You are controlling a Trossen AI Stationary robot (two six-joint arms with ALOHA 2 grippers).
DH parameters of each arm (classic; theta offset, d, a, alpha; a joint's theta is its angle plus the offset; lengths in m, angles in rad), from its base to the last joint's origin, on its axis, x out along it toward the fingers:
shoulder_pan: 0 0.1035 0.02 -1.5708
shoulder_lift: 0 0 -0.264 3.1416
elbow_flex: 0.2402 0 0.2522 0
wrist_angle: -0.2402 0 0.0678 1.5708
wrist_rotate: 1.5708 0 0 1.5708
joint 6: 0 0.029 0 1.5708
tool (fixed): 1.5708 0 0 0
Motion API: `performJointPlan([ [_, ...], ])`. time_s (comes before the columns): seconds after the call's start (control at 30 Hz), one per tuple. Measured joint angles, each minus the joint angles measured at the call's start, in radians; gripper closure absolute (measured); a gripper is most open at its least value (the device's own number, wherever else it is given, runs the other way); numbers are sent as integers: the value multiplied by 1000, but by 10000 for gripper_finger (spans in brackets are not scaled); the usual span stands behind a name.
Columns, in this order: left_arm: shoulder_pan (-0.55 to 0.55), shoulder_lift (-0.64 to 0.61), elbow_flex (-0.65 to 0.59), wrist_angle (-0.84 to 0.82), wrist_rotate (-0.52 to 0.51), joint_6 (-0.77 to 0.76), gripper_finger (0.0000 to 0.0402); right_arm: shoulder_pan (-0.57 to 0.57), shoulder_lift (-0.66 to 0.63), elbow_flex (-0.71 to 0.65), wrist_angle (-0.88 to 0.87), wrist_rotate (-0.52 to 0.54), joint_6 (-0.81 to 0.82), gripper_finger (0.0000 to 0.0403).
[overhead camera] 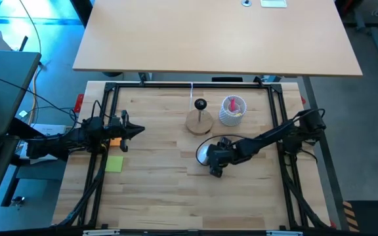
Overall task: Screw lightbulb
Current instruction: Insert the white lightbulb into the brown lamp
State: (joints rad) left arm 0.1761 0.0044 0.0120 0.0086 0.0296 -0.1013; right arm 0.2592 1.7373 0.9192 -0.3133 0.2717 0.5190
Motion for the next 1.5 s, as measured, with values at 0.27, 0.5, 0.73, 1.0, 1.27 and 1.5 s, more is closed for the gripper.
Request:
performJointPlan([
  [0.27, 0, 0, 0, 0, 0, 0, 384, -39, 49, 1, 88, -13, 22, 181],
  [0.5, 0, 0, 0, 0, 0, 0, 384, -43, 45, 1, 230, 0, -25, 260],
  [0.73, 0, 0, 0, 0, 0, 0, 384, -66, -75, 1, 439, 35, -219, 265],
  [1.0, 0, 0, 0, 28, 0, 0, 384, -94, -170, -155, 742, -19, -253, 269],
  [1.27, 0, 8, 0, 71, -20, -212, 384, 73, -102, -229, 502, 18, 68, 271],
  [1.5, 0, 8, 0, 59, -26, -218, 384, 118, -54, -229, 390, -77, 160, 270],
])
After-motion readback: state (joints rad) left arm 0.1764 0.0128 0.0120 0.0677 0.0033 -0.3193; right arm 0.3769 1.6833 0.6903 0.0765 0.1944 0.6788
